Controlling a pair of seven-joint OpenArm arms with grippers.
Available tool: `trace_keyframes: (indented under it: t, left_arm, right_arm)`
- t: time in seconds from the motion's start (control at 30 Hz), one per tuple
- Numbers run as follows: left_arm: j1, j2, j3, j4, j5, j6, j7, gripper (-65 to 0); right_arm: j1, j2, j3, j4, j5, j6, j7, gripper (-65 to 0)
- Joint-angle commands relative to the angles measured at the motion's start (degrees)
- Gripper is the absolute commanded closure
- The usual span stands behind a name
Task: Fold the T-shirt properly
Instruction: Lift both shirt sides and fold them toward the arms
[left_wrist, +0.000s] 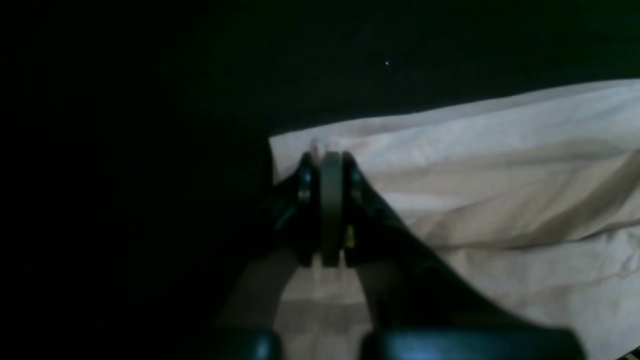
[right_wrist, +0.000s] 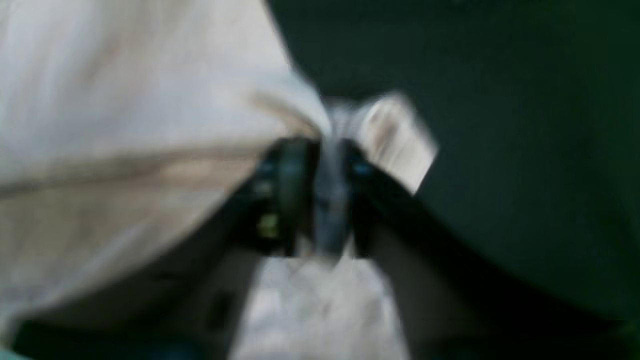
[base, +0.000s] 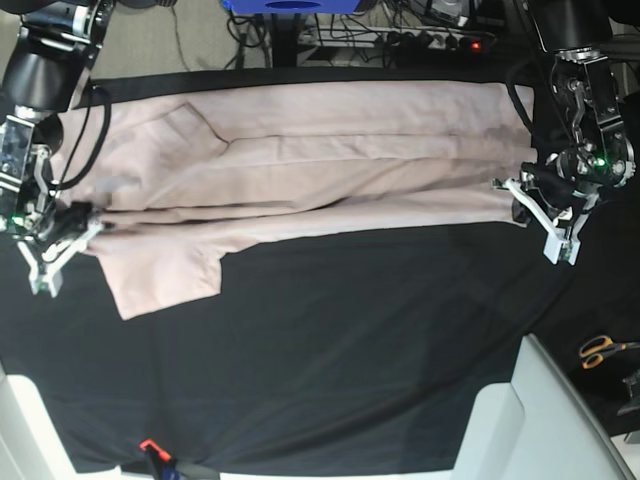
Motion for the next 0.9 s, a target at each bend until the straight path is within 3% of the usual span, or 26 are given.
trace_keyframes:
  t: [0.0, 0.1, 0.17, 0.27, 0.37, 0.43, 0.7, 0.87]
  left_arm:
    - [-0.68, -1.02, -0.29, 1.1, -0.28, 0.32, -0.78, 0.0]
    - [-0.33, -0.93, -0.03, 1.45, -0.28, 0.32, -0.78, 0.0]
    - [-0.33, -0.93, -0.03, 1.28, -0.54, 0.32, -0.78, 0.0]
    - [-0.24, -0.93, -0.38, 1.28, -0.72, 0.32, -0.78, 0.0]
    - [-0.24, -0.85, -0.38, 1.45, -0.72, 0.32, -0.78, 0.0]
    - [-0.24, -0.85, -0.38, 1.36, -0.72, 0.32, -0.78, 0.0]
    - [-0.24, -0.85, -0.38, 1.1, -0.72, 0.32, -0.78, 0.0]
    - [-0.24, -0.93, -0.47, 1.36, -0.72, 0.32, -0.78, 0.0]
  right_arm:
    - [1.69, 0.93, 0.46, 2.4, 0.1, -0.07, -0.03, -29.4]
    - [0.64, -1.09, 4.94, 8.29, 0.1, -0.16, -0.21, -41.3]
    - [0.73, -1.97, 6.35, 12.07, 0.1, 0.02, 0.32, -40.8]
    - [3.63, -1.35, 2.57, 10.4, 0.1, 0.28, 2.69, -41.3]
    - [9.87, 1.02, -4.11, -1.47, 0.1, 4.85, 6.74, -41.1]
    - [14.53, 1.2, -5.08, -11.58, 0.01, 6.96, 11.75, -40.8]
    - [26.92, 5.5, -5.52, -43.85, -0.17, 7.05, 31.35, -40.7]
    - [28.59, 6.65, -5.61, -53.6, -0.17, 5.03, 39.35, -41.1]
